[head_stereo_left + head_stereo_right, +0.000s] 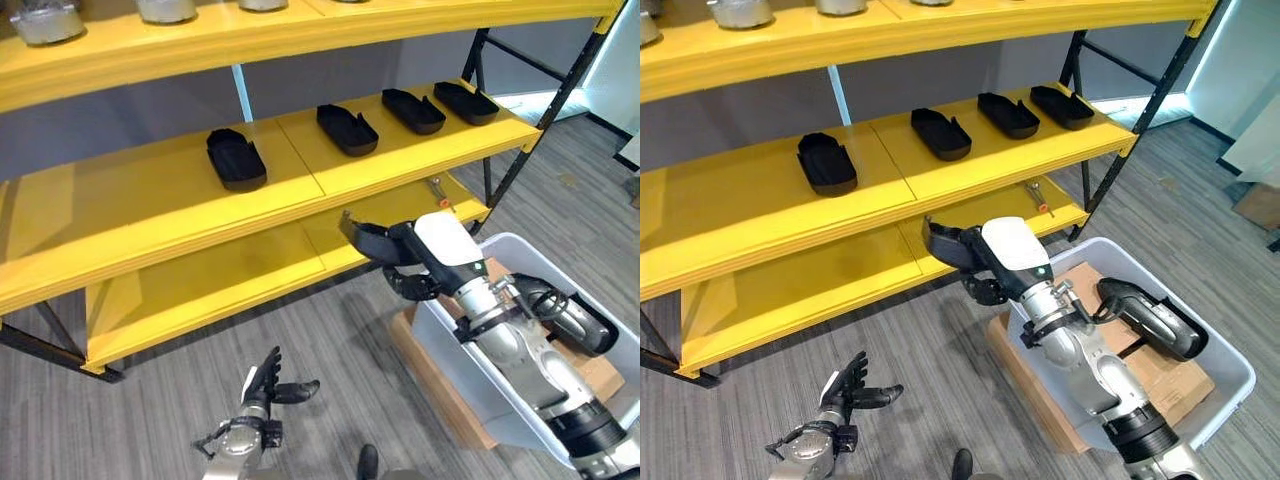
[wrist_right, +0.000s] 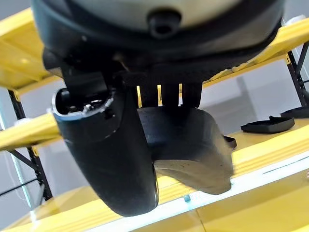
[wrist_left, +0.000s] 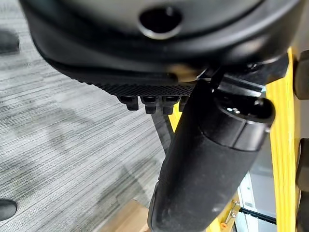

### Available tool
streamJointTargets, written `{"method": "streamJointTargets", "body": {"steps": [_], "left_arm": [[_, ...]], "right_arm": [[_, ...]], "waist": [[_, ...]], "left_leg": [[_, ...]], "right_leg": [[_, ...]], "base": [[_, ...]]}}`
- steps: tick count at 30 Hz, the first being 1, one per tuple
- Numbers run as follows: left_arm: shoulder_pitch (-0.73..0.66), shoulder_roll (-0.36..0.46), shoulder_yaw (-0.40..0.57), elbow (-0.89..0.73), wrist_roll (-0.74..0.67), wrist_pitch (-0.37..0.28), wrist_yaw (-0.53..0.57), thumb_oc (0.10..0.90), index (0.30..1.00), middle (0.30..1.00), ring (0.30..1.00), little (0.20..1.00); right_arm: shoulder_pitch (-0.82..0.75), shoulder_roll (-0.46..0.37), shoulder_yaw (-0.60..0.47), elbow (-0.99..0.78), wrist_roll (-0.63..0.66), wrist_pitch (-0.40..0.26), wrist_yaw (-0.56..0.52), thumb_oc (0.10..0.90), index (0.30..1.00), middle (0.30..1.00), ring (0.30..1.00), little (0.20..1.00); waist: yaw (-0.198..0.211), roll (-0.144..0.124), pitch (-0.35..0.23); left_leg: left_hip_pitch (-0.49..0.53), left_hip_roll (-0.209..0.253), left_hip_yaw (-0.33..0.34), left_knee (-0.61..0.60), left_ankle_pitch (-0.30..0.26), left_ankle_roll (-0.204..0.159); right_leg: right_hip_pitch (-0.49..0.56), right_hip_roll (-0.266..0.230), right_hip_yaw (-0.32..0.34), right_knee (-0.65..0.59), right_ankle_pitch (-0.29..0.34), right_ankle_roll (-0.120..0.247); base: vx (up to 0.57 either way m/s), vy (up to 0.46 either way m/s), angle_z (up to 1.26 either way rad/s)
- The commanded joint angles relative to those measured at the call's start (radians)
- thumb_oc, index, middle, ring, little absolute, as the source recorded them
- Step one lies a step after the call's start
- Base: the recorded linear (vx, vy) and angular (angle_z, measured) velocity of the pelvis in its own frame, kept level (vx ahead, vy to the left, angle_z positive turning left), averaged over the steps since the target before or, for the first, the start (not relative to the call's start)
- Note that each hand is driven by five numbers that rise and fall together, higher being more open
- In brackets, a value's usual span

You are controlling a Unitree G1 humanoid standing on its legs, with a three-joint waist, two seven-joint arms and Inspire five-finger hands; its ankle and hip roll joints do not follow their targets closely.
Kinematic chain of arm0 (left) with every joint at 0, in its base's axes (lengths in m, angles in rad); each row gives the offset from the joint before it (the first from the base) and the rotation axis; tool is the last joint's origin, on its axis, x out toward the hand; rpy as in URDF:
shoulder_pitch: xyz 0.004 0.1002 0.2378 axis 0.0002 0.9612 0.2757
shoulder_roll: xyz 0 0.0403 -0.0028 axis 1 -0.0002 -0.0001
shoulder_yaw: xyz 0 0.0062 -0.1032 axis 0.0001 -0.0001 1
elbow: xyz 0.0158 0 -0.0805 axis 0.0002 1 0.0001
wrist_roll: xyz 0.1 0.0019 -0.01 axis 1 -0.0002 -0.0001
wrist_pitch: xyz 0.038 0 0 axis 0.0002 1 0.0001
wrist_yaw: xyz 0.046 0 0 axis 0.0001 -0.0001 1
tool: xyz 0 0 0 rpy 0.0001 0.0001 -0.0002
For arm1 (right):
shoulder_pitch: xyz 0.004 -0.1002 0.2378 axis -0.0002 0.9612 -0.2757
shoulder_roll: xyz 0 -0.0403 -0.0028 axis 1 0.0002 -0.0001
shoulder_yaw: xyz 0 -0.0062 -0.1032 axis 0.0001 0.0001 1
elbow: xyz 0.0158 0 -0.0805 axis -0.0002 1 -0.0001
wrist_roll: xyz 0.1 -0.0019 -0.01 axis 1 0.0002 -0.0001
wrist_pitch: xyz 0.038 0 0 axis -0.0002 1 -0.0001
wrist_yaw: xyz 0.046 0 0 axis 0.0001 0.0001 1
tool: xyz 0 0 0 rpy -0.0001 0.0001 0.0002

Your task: Move parts from the plastic box to the shelf.

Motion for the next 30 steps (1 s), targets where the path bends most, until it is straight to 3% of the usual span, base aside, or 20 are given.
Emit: {"method": "streamJointTargets", "body": {"steps": [1,4,9,10,13,16,17,18,20,21,22,24,25,26,28,30], "left_arm": [[-0.001,0.070,0.028,-0.112,-0.002,-0.077,0.001,0.900,1.000,1.000,1.000,1.000],[-0.007,0.082,0.032,-0.113,0.001,-0.081,0.004,0.900,1.000,1.000,1.000,1.000],[-0.023,0.104,0.049,-0.116,-0.008,-0.086,0.027,0.900,1.000,1.000,1.000,1.000],[-0.023,0.109,0.058,-0.117,-0.008,-0.085,0.036,0.900,1.000,1.000,1.000,1.000],[-0.018,0.116,0.066,-0.119,-0.004,-0.083,0.041,0.900,1.000,1.000,1.000,1.000],[-0.010,0.123,0.078,-0.125,0.006,-0.078,0.042,0.900,1.000,1.000,1.000,1.000],[-0.008,0.125,0.081,-0.121,0.008,-0.077,0.042,0.900,1.000,1.000,1.000,1.000],[-0.008,0.135,0.097,-0.107,0.004,-0.071,0.041,0.900,1.000,1.000,1.000,1.000],[-0.006,0.135,0.100,-0.110,0.007,-0.070,0.040,0.900,1.000,1.000,1.000,1.000],[-0.002,0.131,0.103,-0.109,0.009,-0.070,0.037,0.900,1.000,1.000,1.000,1.000],[-0.001,0.126,0.103,-0.106,0.009,-0.070,0.034,0.900,1.000,1.000,1.000,1.000],[0.000,0.122,0.104,-0.098,0.005,-0.073,0.031,0.900,1.000,1.000,1.000,1.000],[0.000,0.117,0.106,-0.096,0.006,-0.074,0.026,0.900,1.000,1.000,1.000,1.000],[-0.003,0.114,0.104,-0.087,0.005,-0.078,0.023,0.900,1.000,1.000,1.000,1.000],[-0.006,0.114,0.098,-0.094,0.007,-0.080,0.023,0.900,1.000,1.000,1.000,1.000],[-0.006,0.104,0.097,-0.092,0.014,-0.085,0.024,0.900,1.000,1.000,1.000,1.000]], "right_arm": [[-0.072,0.020,-0.100,-0.149,0.024,-0.042,-0.130,0.400,0.300,0.300,0.300,0.300],[-0.069,0.037,-0.099,-0.160,0.031,-0.044,-0.127,0.400,0.300,0.300,0.300,0.300],[-0.070,0.079,-0.076,-0.164,0.014,-0.034,-0.096,0.400,0.300,0.300,0.300,0.300],[-0.074,0.089,-0.069,-0.164,-0.001,-0.030,-0.092,0.400,0.300,0.300,0.300,0.300],[-0.075,0.101,-0.057,-0.156,-0.020,-0.024,-0.085,0.400,0.300,0.300,0.300,0.300],[-0.066,0.104,-0.052,-0.156,-0.055,-0.019,-0.074,0.400,0.300,0.300,0.300,0.300],[-0.066,0.105,-0.053,-0.160,-0.066,-0.017,-0.073,0.400,0.300,0.300,0.300,0.300],[-0.083,0.098,-0.051,-0.182,-0.095,-0.023,-0.073,0.400,0.300,0.300,0.300,0.300],[-0.087,0.091,-0.048,-0.191,-0.111,-0.025,-0.069,0.400,0.300,0.300,0.300,0.300],[-0.090,0.080,-0.049,-0.199,-0.125,-0.029,-0.068,0.400,0.300,0.300,0.300,0.300],[-0.096,0.068,-0.050,-0.210,-0.129,-0.038,-0.064,0.400,0.300,0.300,0.300,0.300],[-0.111,0.061,-0.052,-0.216,-0.129,-0.039,-0.065,0.400,0.300,0.300,0.300,0.300],[-0.135,0.038,-0.058,-0.233,-0.130,-0.049,-0.065,0.400,0.300,0.300,0.300,0.300],[-0.174,0.031,-0.049,-0.252,-0.119,-0.061,-0.066,0.400,0.300,0.300,0.300,0.300],[-0.201,0.026,-0.038,-0.271,-0.109,-0.074,-0.060,0.400,0.300,0.300,0.300,0.300],[-0.206,0.036,-0.036,-0.277,-0.081,-0.080,-0.053,0.400,0.300,0.300,0.300,0.300]], "waist": [[0.023,0.008,-0.119],[0.035,-0.004,-0.107],[0.069,-0.046,-0.099],[0.076,-0.057,-0.100],[0.085,-0.065,-0.106],[0.089,-0.067,-0.101],[0.088,-0.063,-0.098],[0.080,-0.042,-0.075],[0.077,-0.037,-0.070],[0.068,-0.030,-0.068],[0.055,-0.025,-0.064],[0.053,-0.023,-0.063],[0.043,-0.029,-0.058],[0.028,-0.038,-0.051],[0.010,-0.051,-0.051],[0.020,-0.066,-0.067]], "left_leg": [[0.028,-0.073,-0.039,-0.010,0.036,0.022],[0.040,-0.120,-0.041,-0.003,0.002,0.049],[0.020,-0.266,-0.023,0.083,-0.108,0.126],[0.010,-0.313,-0.026,0.097,-0.135,0.154],[0.005,-0.357,-0.029,0.104,-0.158,0.182],[0.018,-0.419,-0.048,0.107,-0.187,0.228],[0.027,-0.431,-0.057,0.106,-0.190,0.240],[0.071,-0.452,-0.070,0.077,-0.193,0.275],[0.093,-0.455,-0.063,0.056,-0.195,0.278],[0.109,-0.453,-0.066,0.040,-0.196,0.280],[0.127,-0.451,-0.070,0.022,-0.196,0.277],[0.139,-0.450,-0.068,0.013,-0.197,0.276],[0.160,-0.452,-0.066,-0.002,-0.208,0.265],[0.177,-0.445,-0.075,-0.009,-0.220,0.250],[0.190,-0.438,-0.089,-0.010,-0.228,0.237],[0.194,-0.431,-0.085,-0.010,-0.233,0.225]], "right_leg": [[0.008,-0.070,0.105,0.032,-0.048,0.080],[0.025,-0.122,0.104,0.052,-0.056,0.101],[0.013,-0.260,0.118,0.145,-0.036,0.157],[-0.011,-0.298,0.130,0.185,-0.001,0.171],[-0.033,-0.334,0.145,0.227,0.038,0.176],[-0.083,-0.370,0.179,0.352,0.132,0.162],[-0.098,-0.372,0.189,0.400,0.172,0.150],[-0.168,-0.359,0.201,0.540,0.224,0.132],[-0.193,-0.350,0.207,0.560,0.217,0.135],[-0.222,-0.320,0.222,0.570,0.196,0.129],[-0.260,-0.270,0.241,0.548,0.156,0.120],[-0.279,-0.253,0.231,0.514,0.138,0.120],[-0.299,-0.224,0.211,0.385,0.116,0.124],[-0.319,-0.202,0.208,0.239,0.147,0.144],[-0.321,-0.172,0.256,0.156,0.166,0.153],[-0.272,-0.165,0.257,0.110,0.148,0.146]], "base": [[0.13,0.166,0.18],[0.14,0.258,0.37],[0.14,0.349,0.27],[0.09,0.298,0.18],[0.09,0.269,0.08],[0.11,0.273,0.06],[0.15,0.428,0.28],[0.11,0.335,0.30],[0.08,0.192,0.22],[0.13,0.106,0.15],[0.12,0.066,0.04],[0.12,-0.011,-0.16],[0.20,-0.145,-0.09],[0.24,-0.185,-0.07],[0.15,-0.145,0.02],[0.11,-0.118,0.27]]}}
